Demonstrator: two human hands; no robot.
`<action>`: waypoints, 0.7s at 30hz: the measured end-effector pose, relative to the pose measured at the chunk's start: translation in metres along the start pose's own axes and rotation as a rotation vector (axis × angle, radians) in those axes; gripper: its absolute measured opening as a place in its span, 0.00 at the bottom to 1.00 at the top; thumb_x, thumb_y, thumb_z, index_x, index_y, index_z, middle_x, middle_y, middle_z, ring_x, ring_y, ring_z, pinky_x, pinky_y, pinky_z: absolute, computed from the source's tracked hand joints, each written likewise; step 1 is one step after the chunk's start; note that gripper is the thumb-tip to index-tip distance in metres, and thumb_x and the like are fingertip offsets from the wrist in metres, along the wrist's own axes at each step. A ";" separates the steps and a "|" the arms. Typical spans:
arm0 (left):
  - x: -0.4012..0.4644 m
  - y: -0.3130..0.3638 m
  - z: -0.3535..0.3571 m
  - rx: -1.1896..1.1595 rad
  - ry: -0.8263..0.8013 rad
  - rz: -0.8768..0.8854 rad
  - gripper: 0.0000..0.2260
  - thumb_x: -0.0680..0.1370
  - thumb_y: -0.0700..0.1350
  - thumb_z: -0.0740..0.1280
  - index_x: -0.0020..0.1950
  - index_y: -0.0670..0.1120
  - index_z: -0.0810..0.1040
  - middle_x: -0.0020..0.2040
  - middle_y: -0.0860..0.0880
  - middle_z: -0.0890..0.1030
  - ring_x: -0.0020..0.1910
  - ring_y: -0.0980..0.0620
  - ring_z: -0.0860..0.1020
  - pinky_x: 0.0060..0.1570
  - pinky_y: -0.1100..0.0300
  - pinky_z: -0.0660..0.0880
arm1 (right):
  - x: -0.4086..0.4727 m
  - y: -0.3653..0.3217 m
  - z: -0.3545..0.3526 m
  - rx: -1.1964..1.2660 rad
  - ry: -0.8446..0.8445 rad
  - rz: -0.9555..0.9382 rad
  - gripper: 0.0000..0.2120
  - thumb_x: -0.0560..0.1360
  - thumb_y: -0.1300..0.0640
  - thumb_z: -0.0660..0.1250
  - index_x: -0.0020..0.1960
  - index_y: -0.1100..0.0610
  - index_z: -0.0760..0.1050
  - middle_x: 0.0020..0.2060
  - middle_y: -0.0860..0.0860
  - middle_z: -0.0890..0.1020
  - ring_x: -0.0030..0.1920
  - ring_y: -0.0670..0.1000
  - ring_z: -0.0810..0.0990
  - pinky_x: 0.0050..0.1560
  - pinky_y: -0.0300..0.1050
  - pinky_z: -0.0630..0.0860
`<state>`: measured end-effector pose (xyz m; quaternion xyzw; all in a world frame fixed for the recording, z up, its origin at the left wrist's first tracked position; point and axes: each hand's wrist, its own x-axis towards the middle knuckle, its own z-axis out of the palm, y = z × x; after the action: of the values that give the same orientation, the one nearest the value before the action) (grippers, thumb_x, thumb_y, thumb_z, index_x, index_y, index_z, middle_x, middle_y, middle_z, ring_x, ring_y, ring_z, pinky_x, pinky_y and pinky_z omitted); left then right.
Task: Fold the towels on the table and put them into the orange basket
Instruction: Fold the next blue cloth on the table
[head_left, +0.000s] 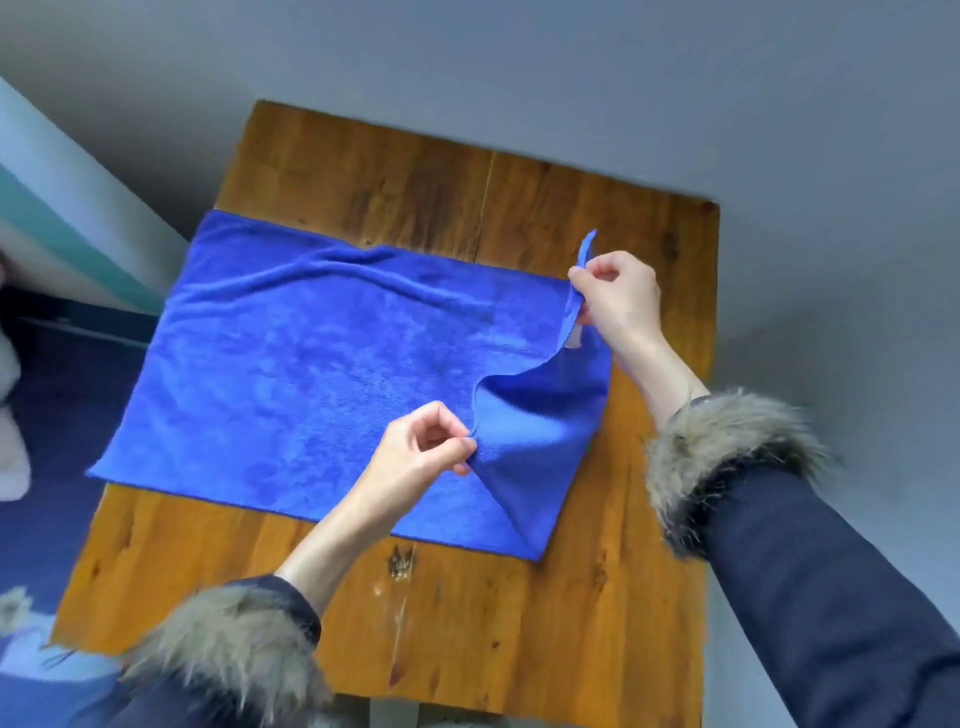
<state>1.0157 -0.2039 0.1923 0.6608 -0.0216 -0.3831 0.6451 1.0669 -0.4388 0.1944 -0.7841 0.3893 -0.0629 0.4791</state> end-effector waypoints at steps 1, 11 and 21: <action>-0.005 0.003 -0.016 -0.030 0.023 0.014 0.06 0.68 0.41 0.67 0.37 0.42 0.71 0.29 0.54 0.77 0.29 0.56 0.76 0.35 0.69 0.72 | -0.006 -0.014 0.013 0.008 -0.009 -0.016 0.08 0.71 0.56 0.68 0.34 0.49 0.72 0.40 0.51 0.81 0.45 0.59 0.82 0.51 0.58 0.78; -0.050 0.032 -0.166 -0.218 0.131 0.178 0.08 0.61 0.47 0.68 0.33 0.45 0.72 0.32 0.51 0.74 0.31 0.53 0.75 0.38 0.58 0.73 | -0.064 -0.140 0.156 0.078 -0.083 -0.209 0.07 0.69 0.55 0.69 0.34 0.49 0.73 0.32 0.45 0.78 0.39 0.52 0.79 0.49 0.58 0.78; -0.050 -0.033 -0.266 0.274 0.713 -0.141 0.02 0.73 0.39 0.65 0.41 0.42 0.74 0.38 0.51 0.77 0.41 0.52 0.74 0.39 0.62 0.67 | -0.081 -0.138 0.280 -0.120 -0.285 -0.157 0.07 0.75 0.57 0.61 0.48 0.56 0.77 0.46 0.54 0.82 0.48 0.53 0.80 0.50 0.46 0.77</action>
<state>1.1071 0.0498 0.1544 0.8323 0.1987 -0.1661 0.4901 1.2188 -0.1549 0.1777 -0.8403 0.2581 0.0348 0.4755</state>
